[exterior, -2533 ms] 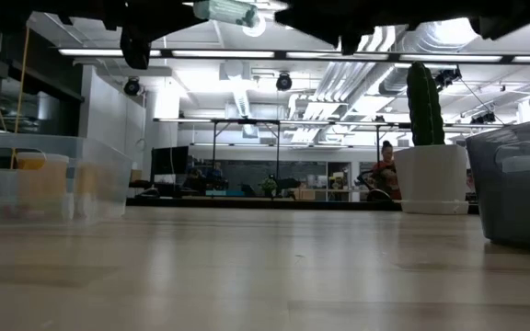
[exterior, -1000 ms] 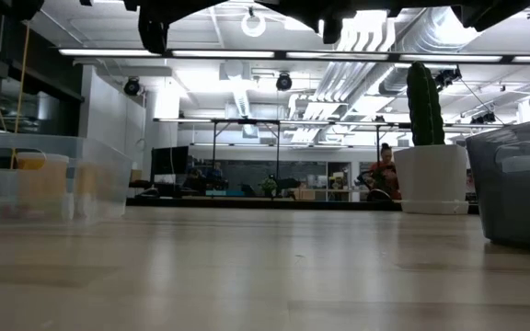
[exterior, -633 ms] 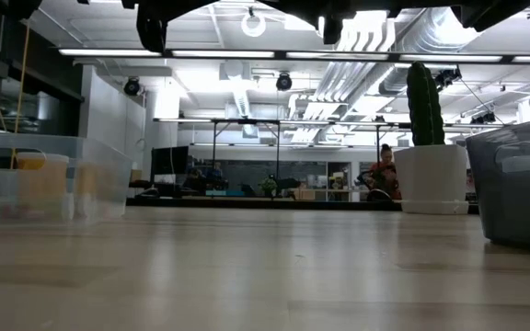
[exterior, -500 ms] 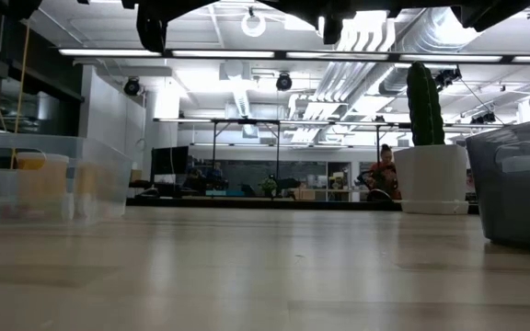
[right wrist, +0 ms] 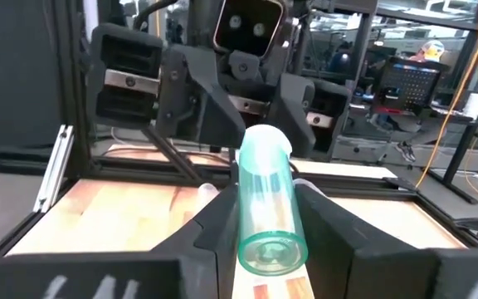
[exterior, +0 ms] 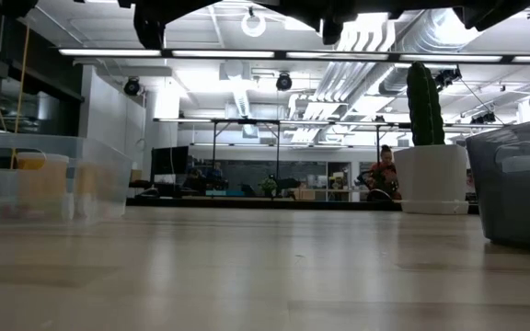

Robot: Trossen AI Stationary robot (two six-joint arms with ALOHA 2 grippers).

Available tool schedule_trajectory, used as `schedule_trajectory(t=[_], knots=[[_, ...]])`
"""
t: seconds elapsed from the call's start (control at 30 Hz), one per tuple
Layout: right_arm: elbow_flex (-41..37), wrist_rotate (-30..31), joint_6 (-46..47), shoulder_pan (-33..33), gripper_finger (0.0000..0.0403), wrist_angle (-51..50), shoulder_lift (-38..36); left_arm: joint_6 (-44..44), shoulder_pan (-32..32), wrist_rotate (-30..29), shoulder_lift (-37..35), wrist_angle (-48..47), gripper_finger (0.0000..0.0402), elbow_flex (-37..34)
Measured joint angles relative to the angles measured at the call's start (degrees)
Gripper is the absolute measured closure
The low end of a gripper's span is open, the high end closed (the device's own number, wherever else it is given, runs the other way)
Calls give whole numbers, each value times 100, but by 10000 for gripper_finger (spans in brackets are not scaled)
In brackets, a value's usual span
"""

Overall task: Pick and place medicine bottles into bin by pill shape (circle, oval)
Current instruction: Put the blue tablet bottle into the black bin

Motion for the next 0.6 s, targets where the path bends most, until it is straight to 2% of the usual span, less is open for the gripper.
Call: schedule_trajectory(t=[0.2, 0.47, 0.6], knots=[[-2, 156, -16, 39, 306, -556, -277, 92, -172, -364, -115, -199, 193, 0], [-39, 1349, -167, 681, 306, -1858, -1087, 138, -494, -575, -947, -1366, 152, -6], [-650, 2178, 21, 1121, 306, -1904, -1626, 135, -622, -575, -1382, -1605, 149, -268]])
